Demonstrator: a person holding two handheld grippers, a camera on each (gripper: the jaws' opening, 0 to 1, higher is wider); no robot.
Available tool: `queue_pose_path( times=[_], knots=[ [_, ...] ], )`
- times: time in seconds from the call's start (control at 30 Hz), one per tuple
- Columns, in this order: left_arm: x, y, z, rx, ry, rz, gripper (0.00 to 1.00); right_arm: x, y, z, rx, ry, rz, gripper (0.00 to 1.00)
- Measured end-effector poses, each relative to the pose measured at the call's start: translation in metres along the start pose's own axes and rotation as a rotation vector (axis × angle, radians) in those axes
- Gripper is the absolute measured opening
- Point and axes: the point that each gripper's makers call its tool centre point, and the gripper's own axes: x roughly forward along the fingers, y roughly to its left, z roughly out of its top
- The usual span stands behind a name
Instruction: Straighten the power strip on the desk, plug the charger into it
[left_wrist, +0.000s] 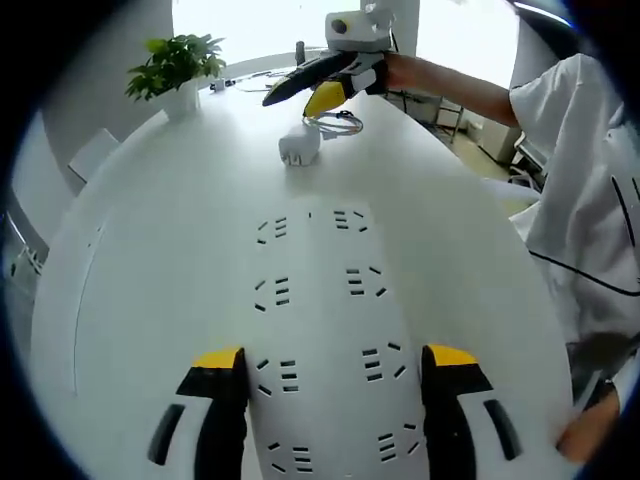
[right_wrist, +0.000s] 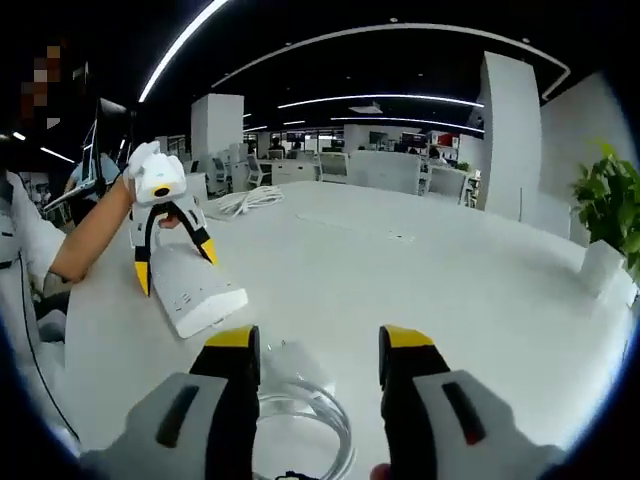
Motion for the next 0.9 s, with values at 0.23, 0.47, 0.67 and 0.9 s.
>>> queue_pose_path(
  times=[0.23,0.47,0.67,0.9],
  knots=[
    [0.0,0.0,0.0,0.002,-0.005,-0.003,0.72,0.014,0.007,-0.026,0.025,0.037,0.067,0.47],
    [0.001,-0.001,0.001,0.01,-0.003,-0.005,0.72,0.014,0.008,-0.032,0.045,0.011,0.056,0.47],
    [0.001,-0.001,0.0,0.01,-0.002,-0.003,0.72,0.017,0.006,-0.038,0.056,0.019,0.018,0.46],
    [0.001,-0.001,0.001,0.01,-0.001,-0.003,0.72,0.016,0.005,-0.035,0.118,-0.002,-0.004,0.46]
  ],
)
